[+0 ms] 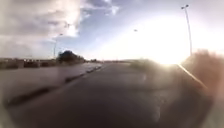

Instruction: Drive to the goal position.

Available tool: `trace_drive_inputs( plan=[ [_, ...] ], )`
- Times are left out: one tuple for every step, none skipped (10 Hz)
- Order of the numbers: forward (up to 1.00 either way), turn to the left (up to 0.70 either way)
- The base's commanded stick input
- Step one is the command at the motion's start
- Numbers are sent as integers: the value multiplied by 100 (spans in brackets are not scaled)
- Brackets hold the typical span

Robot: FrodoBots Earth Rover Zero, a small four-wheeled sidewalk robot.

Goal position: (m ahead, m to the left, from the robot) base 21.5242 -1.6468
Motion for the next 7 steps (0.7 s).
trace_drive_inputs(
  plan=[
    [70,0],
    [70,0],
    [70,0],
    [70,0],
    [70,0],
    [70,-14],
    [70,-14]
  ],
)
